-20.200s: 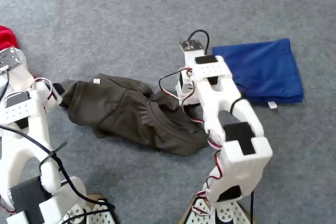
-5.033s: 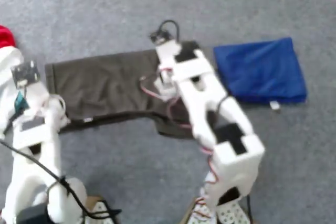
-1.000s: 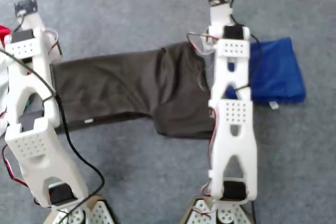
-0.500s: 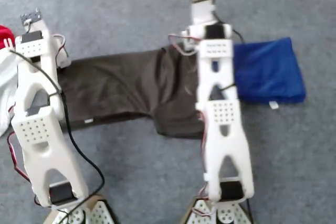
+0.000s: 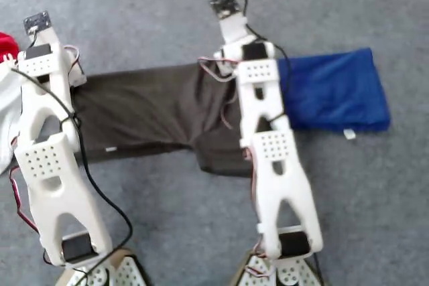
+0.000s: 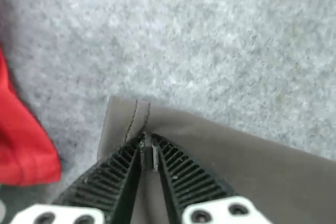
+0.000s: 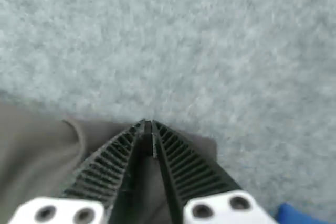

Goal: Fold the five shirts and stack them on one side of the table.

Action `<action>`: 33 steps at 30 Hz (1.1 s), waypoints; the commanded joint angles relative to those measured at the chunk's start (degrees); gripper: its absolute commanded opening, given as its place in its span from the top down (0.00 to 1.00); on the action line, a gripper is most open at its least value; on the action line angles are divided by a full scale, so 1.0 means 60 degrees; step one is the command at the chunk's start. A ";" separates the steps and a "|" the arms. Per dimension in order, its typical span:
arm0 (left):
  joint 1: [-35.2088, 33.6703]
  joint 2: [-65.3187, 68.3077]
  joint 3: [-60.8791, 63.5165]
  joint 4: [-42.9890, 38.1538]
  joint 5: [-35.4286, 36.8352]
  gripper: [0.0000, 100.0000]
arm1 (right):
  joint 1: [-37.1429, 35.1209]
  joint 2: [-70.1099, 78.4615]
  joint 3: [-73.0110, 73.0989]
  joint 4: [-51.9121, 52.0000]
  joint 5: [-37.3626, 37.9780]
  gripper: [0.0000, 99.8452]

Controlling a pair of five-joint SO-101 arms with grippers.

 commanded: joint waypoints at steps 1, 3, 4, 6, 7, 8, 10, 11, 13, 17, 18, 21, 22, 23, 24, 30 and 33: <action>-0.0271 0.0234 -0.0784 0.0117 -0.0176 0.97 | 0.0703 0.0007 -0.0212 -0.0366 0.0278 0.99; -0.0315 0.0484 -0.1121 0.0410 -0.0132 0.97 | 0.0923 -0.0007 -0.0212 -0.0469 0.0278 0.99; -0.0330 0.0615 -0.1297 0.0557 -0.0015 0.97 | 0.0996 -0.0022 -0.0212 -0.0484 0.0278 0.99; -0.0432 0.0791 -0.1722 0.0850 0.0278 0.97 | 0.1055 -0.0110 -0.0227 -0.0454 0.0278 0.99; -0.0447 0.0879 -0.1927 0.1011 0.0293 0.97 | 0.1011 -0.0168 -0.0227 -0.0425 0.0278 0.99; -0.0447 0.0967 -0.2103 0.1172 0.0278 0.97 | 0.0982 -0.0256 -0.0227 -0.0410 0.0278 0.99; -0.0359 0.1055 -0.2410 0.1436 0.0322 0.97 | 0.0791 -0.0491 -0.0300 -0.0278 0.0278 0.99; -0.0271 0.1055 -0.2513 0.1553 0.0293 0.97 | 0.0718 -0.0652 -0.0315 -0.0103 0.0278 0.99; -0.0051 0.1026 -0.2747 0.1861 0.0293 0.97 | 0.0601 -0.1092 -0.0315 0.0352 0.0278 0.99; 0.0139 0.0835 -0.3846 0.2872 0.0278 0.97 | 0.0615 -0.1897 -0.0344 0.1275 0.0264 0.99; 0.0110 0.0777 -0.4154 0.3194 0.0278 0.97 | 0.0703 -0.2220 -0.0344 0.1480 0.0264 0.99; 0.0037 0.0659 -0.5136 0.4205 0.0278 0.97 | 0.0879 -0.3392 -0.0315 0.2242 0.0000 0.99; 0.0037 0.0645 -0.5502 0.4557 0.0264 0.97 | 0.0894 -0.3714 -0.0315 0.2447 -0.0205 0.99; 0.0037 0.0703 -0.5897 0.4923 0.0220 0.97 | 0.0894 -0.3934 -0.0315 0.2608 -0.0381 0.99; 0.0066 0.0733 -0.6308 0.5304 0.0044 0.97 | 0.0894 -0.4066 -0.0315 0.2740 -0.0454 0.99; 0.0110 0.1172 -0.6952 0.5832 -0.0322 0.97 | 0.0689 -0.3421 -0.0300 0.2564 -0.0527 0.99; 0.0242 0.1245 -0.6352 0.5846 -0.0527 0.97 | 0.0440 -0.2879 -0.0300 0.2359 -0.0527 0.99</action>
